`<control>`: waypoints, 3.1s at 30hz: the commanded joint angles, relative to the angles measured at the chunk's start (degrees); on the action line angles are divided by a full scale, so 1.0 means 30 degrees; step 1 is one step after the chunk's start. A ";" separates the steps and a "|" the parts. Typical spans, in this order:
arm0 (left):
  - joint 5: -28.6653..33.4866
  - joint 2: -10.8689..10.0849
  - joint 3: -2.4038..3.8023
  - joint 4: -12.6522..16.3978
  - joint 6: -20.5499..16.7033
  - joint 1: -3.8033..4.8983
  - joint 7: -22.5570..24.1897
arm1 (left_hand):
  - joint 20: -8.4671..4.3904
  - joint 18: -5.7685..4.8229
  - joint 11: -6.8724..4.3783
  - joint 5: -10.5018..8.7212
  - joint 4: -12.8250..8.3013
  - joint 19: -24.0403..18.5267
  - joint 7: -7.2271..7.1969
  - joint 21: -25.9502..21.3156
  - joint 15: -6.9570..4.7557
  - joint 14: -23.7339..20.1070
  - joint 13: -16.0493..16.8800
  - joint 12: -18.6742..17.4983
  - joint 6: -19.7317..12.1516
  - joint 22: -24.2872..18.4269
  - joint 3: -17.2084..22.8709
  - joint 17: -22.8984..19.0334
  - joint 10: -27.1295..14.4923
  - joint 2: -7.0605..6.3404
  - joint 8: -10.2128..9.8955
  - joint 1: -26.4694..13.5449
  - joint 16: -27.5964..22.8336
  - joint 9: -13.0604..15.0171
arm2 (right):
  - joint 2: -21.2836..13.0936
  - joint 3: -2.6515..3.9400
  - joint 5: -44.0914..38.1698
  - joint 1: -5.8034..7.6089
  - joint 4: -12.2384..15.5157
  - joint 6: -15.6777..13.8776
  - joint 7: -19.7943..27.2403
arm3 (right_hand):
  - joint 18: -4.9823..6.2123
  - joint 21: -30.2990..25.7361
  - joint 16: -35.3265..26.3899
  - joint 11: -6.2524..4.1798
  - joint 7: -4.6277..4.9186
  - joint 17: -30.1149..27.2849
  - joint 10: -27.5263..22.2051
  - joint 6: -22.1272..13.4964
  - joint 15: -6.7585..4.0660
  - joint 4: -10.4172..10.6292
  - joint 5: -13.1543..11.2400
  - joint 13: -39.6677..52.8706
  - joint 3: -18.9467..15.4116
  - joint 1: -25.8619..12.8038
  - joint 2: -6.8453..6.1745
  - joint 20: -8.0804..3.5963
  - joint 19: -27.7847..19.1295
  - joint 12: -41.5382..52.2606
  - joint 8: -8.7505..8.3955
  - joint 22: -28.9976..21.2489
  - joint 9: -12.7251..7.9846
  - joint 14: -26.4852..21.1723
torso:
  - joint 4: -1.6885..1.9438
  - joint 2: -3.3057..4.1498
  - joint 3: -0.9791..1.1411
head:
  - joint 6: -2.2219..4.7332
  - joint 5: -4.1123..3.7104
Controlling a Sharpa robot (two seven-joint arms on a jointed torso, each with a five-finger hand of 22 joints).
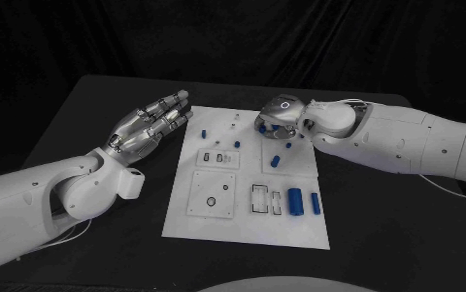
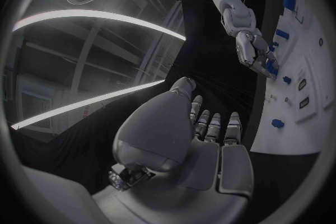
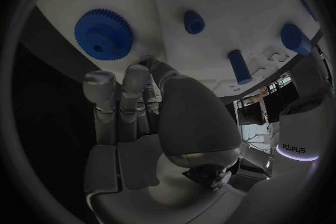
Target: Assemble the parts on the task board
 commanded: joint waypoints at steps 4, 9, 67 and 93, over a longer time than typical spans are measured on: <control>-0.0067 0.0104 0.0017 -0.0076 0.0443 0.0044 0.0022 | 0.0160 0.0223 0.0137 0.0023 -0.0057 -0.0043 0.0111 0.0078 0.0117 0.0011 0.0024 0.0143 0.0087 0.0023 0.0227 0.0035 -0.0003 0.0080 0.0121 0.0236 0.0137 0.0026 | 0.0098 -0.0091 -0.0196 -0.0368 -0.0338 -0.0805 0.0746 | -0.0357 0.0419 0.0199 -0.0304 0.0514 0.0208 0.1246 0.1196 -0.0164 -0.0316 0.0442 0.0116 0.0745 0.0502 0.0212 -0.0094 -0.0132 0.0490 0.0825 0.0589 0.1039 -0.0102 | 0.0037 -0.0100 -0.0050 | -0.0168 0.0114; -0.0067 0.0041 0.0017 -0.0144 0.0476 0.0041 -0.0072 | 0.0190 0.0223 0.0180 -0.0015 -0.0121 -0.0034 0.0146 0.0081 0.0164 0.0056 0.0034 0.0237 0.0113 0.0025 0.0394 0.0057 0.0007 0.0084 0.0149 0.0267 0.0210 0.0029 | -0.0036 -0.0091 0.0381 -0.0411 -0.0298 -0.1243 0.0890 | -0.0416 0.0673 0.0421 -0.0370 0.0745 0.0538 0.1836 0.1469 -0.0214 -0.0471 0.0432 0.0129 0.0993 0.0633 0.0166 -0.0143 -0.0103 0.0617 0.1081 0.0996 0.1529 -0.0059 | 0.0015 -0.0116 -0.0059 | -0.0152 0.0188; -0.0067 0.0153 0.0016 -0.0316 0.0661 0.0040 -0.0485 | 0.0292 0.0226 0.0448 -0.0016 -0.0245 -0.0012 0.0353 0.0081 0.0314 0.0190 0.0092 0.0741 0.0344 0.0028 0.0891 0.0106 0.0140 -0.0046 0.0313 0.0173 0.0418 0.0059 | 0.3444 -0.0088 0.1543 0.1340 -0.3367 -0.0165 0.0873 | -0.0780 0.2061 0.1429 -0.0133 0.0979 0.2180 0.1932 0.0385 0.0039 -0.0335 -0.0162 -0.0241 0.1750 0.0419 -0.0245 0.0097 -0.0106 -0.0235 0.0333 0.3290 0.2396 -0.0308 | 0.0610 0.0419 -0.0435 | 0.0224 -0.0163; -0.0067 0.0115 0.0016 -0.0412 0.0637 0.0040 -0.0666 | 0.0311 0.0226 0.0501 -0.0020 -0.0261 -0.0010 0.0407 0.0080 0.0355 0.0207 0.0096 0.0803 0.0365 0.0028 0.0985 0.0112 0.0160 -0.0061 0.0338 0.0149 0.0448 0.0061 | 0.3409 -0.0088 0.1544 0.1098 -0.3554 0.1063 -0.0343 | -0.0442 0.0736 -0.0140 0.0622 -0.1311 0.0576 -0.6132 -0.8729 0.0733 -0.0662 -0.1111 -0.0810 0.0588 -0.0106 -0.0611 0.0793 -0.1819 -0.1972 -0.2355 0.2561 -0.0791 -0.2153 | 0.0510 0.0332 -0.0443 | 0.0027 -0.0090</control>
